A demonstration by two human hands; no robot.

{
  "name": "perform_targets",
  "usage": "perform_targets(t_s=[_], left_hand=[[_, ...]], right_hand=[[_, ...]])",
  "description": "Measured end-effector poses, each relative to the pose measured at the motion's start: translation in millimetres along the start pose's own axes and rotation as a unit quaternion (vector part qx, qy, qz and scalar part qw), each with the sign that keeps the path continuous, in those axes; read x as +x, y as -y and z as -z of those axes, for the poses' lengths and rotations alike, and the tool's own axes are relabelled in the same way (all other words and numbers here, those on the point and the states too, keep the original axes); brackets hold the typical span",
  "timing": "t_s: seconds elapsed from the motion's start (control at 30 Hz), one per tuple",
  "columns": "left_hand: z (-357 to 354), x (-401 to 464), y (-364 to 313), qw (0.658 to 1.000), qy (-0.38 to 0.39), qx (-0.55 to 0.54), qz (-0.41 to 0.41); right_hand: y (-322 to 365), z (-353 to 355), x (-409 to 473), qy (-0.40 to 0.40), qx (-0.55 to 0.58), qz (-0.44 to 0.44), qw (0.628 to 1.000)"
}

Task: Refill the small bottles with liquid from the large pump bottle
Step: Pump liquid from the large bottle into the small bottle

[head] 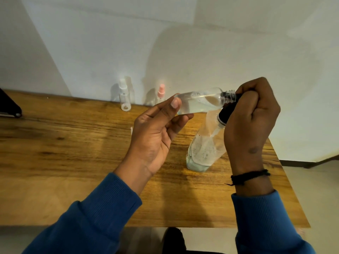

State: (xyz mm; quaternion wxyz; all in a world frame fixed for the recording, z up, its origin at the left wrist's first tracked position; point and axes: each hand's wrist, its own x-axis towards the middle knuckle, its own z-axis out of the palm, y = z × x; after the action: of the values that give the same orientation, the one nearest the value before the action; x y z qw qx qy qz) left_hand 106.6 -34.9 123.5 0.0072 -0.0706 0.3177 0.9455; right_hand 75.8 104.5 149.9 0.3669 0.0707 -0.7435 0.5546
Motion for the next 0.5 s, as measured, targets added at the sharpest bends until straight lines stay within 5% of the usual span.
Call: perform_targets(t_s=[0.5], left_hand=[[0.8,0.3,-0.4,1.0,0.002,0.002,0.005]], right_hand=[[1.2,1.0,2.3,0.003,-0.004,-0.004,1.0]])
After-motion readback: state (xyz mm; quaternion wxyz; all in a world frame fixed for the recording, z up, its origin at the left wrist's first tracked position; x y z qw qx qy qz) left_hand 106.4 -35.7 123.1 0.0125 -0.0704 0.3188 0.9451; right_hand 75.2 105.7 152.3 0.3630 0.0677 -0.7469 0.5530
